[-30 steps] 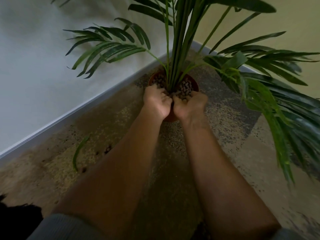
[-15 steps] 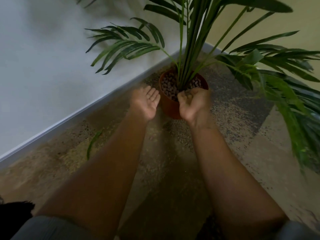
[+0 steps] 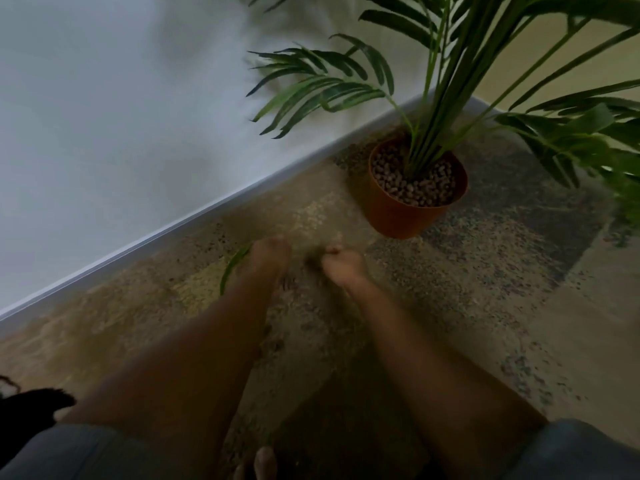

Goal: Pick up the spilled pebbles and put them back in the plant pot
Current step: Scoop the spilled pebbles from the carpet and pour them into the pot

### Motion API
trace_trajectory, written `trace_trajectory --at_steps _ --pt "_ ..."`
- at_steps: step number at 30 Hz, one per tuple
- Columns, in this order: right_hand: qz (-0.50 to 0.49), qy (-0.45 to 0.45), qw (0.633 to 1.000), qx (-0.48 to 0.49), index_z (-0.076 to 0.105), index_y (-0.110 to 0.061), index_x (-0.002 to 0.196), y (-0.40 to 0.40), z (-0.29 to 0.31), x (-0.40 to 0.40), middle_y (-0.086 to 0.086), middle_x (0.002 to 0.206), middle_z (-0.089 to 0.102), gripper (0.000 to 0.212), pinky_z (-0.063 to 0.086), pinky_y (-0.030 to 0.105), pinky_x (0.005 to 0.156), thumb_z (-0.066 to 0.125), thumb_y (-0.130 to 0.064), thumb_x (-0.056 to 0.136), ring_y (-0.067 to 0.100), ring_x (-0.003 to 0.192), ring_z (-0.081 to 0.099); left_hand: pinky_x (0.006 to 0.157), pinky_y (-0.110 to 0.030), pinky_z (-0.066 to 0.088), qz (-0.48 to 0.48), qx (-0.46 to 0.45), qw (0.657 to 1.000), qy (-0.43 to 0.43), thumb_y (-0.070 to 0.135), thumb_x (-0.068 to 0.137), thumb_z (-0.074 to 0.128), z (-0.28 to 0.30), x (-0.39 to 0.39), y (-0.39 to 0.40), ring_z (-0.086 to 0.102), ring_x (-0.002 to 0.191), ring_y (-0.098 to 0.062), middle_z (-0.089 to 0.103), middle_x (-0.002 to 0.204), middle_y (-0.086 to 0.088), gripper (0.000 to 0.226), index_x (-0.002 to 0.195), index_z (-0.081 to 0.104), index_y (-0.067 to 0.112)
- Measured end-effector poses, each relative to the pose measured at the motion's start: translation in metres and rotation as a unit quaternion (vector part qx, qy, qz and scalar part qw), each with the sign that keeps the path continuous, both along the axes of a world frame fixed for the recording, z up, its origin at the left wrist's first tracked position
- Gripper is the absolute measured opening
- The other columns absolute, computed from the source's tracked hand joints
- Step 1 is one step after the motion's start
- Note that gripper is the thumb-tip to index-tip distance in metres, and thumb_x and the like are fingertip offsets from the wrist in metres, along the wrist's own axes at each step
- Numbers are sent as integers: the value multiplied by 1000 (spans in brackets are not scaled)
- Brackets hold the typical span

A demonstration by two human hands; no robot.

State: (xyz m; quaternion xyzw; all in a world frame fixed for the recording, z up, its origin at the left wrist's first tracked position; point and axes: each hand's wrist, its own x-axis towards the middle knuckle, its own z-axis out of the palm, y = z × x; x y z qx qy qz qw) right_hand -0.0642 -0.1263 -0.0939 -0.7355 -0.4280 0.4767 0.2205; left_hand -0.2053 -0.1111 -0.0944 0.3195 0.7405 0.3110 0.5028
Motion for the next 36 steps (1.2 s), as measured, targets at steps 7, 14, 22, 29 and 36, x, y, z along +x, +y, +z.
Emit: trace_trajectory --at_steps 7,14,22,29,36 --pt "197 -263 944 26 50 -15 138 3 -43 12 14 142 48 58 39 32 107 63 -35 85 29 130 45 96 -42 50 -249 -16 949 195 29 84 62 -12 -5 -27 59 110 -27 64 121 -10 38 119 64 13" --pt "338 -243 908 57 41 -18 147 24 -48 5 14 154 24 67 28 32 116 66 -24 85 34 140 29 104 -46 45 -297 -15 930 217 22 79 65 -29 -19 -34 57 114 -30 68 110 -12 21 99 68 17" --pt "451 -306 826 140 59 -12 109 27 -45 -14 13 119 55 24 43 35 81 43 -26 98 29 104 55 103 -40 44 -341 -17 896 283 28 71 76 -37 -18 -38 45 128 -31 56 128 -10 63 128 51 15" --pt "495 -248 832 35 58 -13 110 19 -36 -12 5 111 45 43 48 31 81 74 -5 71 23 98 52 100 -36 41 -394 23 867 304 28 71 80 -41 -7 -41 43 126 -27 54 129 -9 60 124 53 17" --pt "435 -162 886 4 61 -7 116 4 -31 -2 9 120 53 43 55 34 86 69 6 76 29 106 59 94 -34 50 -402 18 873 278 17 78 73 -41 0 -42 61 109 -23 65 118 -7 39 115 59 14"
